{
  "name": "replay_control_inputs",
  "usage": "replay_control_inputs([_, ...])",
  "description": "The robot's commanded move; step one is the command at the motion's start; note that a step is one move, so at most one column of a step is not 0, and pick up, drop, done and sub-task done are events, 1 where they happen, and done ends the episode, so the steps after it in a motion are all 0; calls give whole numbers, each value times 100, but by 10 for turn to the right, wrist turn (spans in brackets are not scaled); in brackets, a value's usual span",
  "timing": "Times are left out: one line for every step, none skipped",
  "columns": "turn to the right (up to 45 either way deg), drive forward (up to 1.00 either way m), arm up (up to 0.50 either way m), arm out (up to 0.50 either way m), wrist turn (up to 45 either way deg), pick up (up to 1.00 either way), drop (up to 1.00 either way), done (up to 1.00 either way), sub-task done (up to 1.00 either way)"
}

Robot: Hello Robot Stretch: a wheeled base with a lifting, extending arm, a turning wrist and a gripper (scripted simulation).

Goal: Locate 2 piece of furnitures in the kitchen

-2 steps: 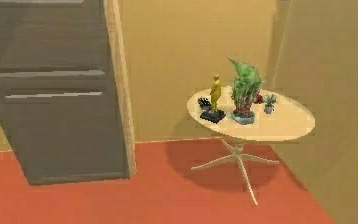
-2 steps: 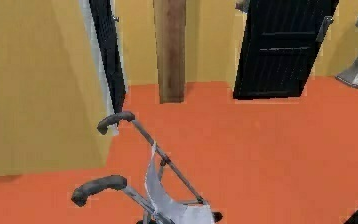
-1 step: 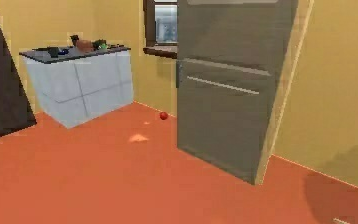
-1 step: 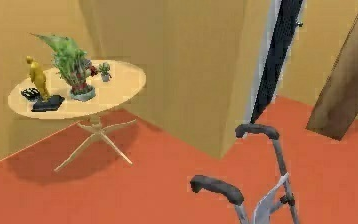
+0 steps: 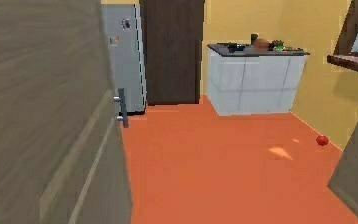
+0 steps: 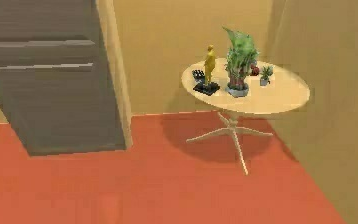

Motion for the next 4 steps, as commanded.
replay_control_inputs([0,100,0,0,0,0,0,0,0])
replay_control_inputs([-30,0,0,0,0,0,0,0,0])
replay_control_inputs([0,35,0,0,0,0,0,0,0])
replay_control_inputs([-390,0,0,0,0,0,0,0,0])
